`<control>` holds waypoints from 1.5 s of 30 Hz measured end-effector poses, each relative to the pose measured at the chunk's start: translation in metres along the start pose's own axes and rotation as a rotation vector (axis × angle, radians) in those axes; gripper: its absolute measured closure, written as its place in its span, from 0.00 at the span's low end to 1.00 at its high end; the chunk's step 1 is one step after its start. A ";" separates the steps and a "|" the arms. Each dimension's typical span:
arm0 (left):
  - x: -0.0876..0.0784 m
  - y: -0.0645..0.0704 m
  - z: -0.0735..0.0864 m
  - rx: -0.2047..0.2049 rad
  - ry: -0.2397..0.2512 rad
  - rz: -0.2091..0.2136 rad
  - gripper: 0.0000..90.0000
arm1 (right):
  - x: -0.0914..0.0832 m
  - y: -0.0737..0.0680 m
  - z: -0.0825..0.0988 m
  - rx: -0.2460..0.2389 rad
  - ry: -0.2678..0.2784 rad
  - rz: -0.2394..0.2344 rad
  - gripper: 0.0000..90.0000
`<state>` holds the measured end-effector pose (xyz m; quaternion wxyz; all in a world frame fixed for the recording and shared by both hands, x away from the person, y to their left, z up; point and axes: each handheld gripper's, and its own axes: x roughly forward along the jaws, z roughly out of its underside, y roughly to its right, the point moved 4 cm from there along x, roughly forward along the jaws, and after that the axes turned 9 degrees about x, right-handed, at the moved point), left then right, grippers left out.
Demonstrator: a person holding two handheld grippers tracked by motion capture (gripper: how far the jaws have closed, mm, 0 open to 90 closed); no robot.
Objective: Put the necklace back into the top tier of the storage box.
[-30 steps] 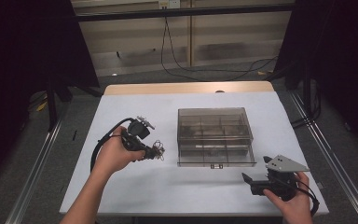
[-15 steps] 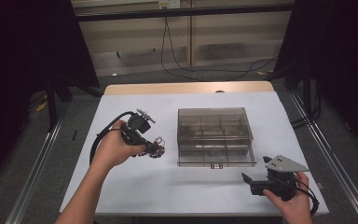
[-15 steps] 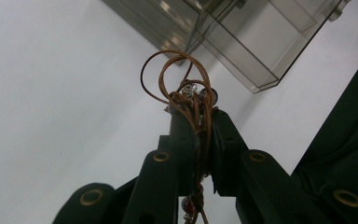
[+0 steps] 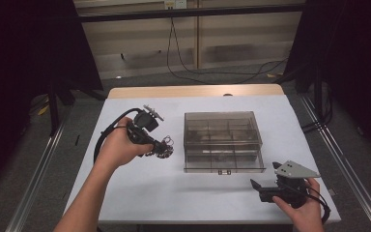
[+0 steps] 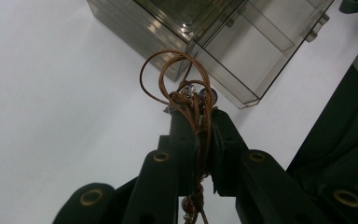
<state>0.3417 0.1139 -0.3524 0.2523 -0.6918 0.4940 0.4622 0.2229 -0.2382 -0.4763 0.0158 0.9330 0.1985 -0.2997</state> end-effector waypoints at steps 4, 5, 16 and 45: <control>-0.001 0.002 -0.005 0.014 -0.004 0.007 0.91 | 0.000 0.000 0.000 -0.002 -0.001 0.000 0.07; -0.001 0.003 -0.007 0.013 -0.003 0.005 0.91 | 0.000 0.000 0.000 -0.002 -0.001 -0.001 0.07; 0.002 0.008 -0.019 0.032 -0.008 0.023 0.91 | 0.000 0.000 0.000 -0.001 0.004 0.004 0.07; 0.013 0.030 -0.052 0.107 -0.003 0.060 0.91 | 0.000 0.000 0.000 -0.006 0.000 0.005 0.07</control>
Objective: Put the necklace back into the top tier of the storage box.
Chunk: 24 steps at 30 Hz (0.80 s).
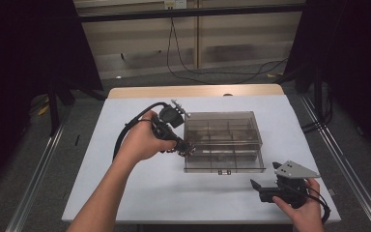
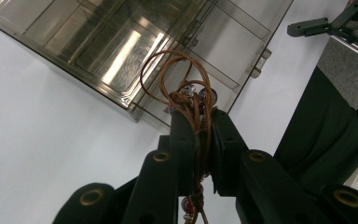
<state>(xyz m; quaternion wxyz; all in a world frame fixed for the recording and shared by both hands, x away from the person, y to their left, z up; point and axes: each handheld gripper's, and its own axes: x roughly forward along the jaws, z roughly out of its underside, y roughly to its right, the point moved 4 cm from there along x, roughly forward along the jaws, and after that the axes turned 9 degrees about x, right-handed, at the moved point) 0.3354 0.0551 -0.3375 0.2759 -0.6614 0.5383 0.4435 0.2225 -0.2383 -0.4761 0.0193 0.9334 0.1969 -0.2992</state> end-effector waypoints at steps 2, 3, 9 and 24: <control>0.002 0.000 -0.001 0.008 -0.001 -0.004 0.91 | 0.000 0.000 0.000 0.002 0.000 -0.002 0.07; 0.003 0.001 -0.002 0.006 0.000 -0.004 0.91 | 0.000 0.000 0.000 -0.002 0.000 0.001 0.07; 0.011 0.004 -0.005 0.012 -0.007 0.011 0.91 | 0.000 0.000 0.000 -0.003 0.001 -0.001 0.07; 0.030 0.009 -0.011 0.035 -0.029 0.033 0.91 | 0.000 0.000 0.000 -0.002 0.004 0.000 0.07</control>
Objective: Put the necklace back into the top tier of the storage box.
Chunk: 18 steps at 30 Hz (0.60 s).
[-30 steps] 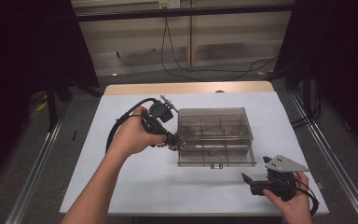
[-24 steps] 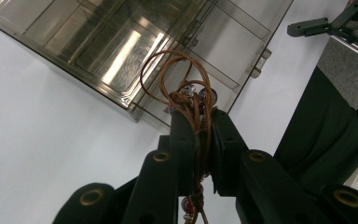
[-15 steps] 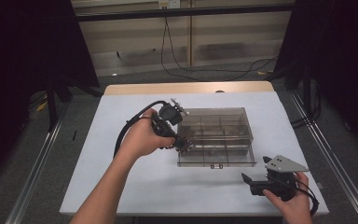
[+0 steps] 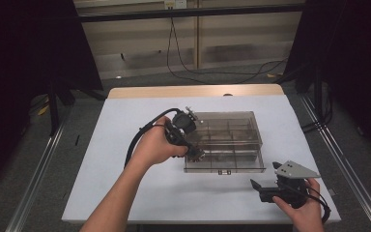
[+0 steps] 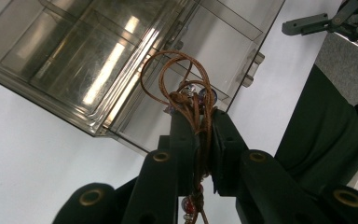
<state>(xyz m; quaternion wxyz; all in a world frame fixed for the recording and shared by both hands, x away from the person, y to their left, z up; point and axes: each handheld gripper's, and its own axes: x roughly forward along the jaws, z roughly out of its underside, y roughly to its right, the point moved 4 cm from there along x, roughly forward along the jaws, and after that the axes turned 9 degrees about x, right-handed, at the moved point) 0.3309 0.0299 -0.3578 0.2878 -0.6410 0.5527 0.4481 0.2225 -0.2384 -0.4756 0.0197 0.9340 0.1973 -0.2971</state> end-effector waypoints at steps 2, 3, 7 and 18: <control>0.003 0.000 0.000 0.004 0.004 -0.002 0.91 | 0.000 0.000 0.000 0.000 -0.001 -0.001 0.07; 0.004 0.001 -0.001 -0.007 0.002 0.001 0.91 | 0.000 0.000 0.000 -0.001 -0.001 0.000 0.07; 0.009 0.002 -0.001 -0.006 -0.005 0.006 0.91 | 0.000 0.000 0.000 0.002 -0.002 -0.001 0.07; 0.024 0.004 -0.001 0.003 -0.024 0.021 0.90 | 0.000 0.000 0.000 0.001 0.000 0.000 0.07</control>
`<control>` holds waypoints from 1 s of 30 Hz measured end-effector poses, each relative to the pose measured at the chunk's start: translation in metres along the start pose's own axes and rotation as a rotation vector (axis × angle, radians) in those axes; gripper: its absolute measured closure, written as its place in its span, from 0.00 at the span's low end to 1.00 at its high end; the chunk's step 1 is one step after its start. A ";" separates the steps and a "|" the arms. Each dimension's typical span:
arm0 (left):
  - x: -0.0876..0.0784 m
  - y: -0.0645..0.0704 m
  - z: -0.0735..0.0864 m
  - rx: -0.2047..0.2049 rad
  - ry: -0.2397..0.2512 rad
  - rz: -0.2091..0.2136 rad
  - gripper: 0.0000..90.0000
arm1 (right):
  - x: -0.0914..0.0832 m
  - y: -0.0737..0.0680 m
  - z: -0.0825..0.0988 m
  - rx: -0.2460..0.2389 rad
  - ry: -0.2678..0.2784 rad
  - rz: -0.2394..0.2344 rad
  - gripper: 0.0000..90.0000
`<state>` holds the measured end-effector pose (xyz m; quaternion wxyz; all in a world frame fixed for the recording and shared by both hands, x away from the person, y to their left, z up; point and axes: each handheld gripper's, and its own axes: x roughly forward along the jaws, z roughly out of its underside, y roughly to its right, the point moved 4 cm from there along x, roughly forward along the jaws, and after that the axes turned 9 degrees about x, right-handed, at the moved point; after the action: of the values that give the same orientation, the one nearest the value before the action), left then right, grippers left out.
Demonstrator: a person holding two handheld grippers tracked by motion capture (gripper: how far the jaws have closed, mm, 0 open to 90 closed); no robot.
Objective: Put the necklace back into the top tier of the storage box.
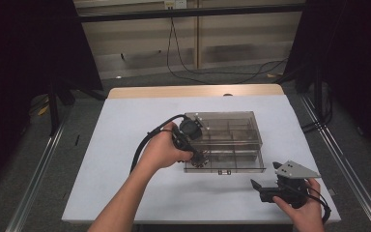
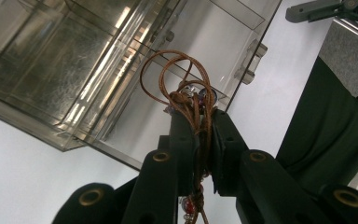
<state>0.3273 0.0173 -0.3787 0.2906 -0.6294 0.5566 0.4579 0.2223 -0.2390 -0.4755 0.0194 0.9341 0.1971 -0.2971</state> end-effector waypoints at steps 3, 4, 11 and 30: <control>0.003 -0.001 0.001 -0.001 -0.001 0.000 0.90 | 0.000 0.000 0.000 0.001 0.000 -0.003 0.07; 0.003 -0.001 0.001 0.001 -0.002 -0.001 0.90 | 0.000 0.000 0.000 0.001 0.001 -0.002 0.07; 0.008 -0.002 0.000 -0.009 -0.002 -0.008 0.90 | 0.000 0.000 0.000 -0.005 0.001 0.002 0.07; 0.013 -0.005 0.003 -0.027 0.004 -0.020 0.86 | 0.000 -0.001 0.000 -0.005 0.001 -0.002 0.07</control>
<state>0.3312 0.0153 -0.3922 0.2856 -0.6396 0.5446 0.4613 0.2221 -0.2380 -0.4753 0.0212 0.9339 0.1988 -0.2964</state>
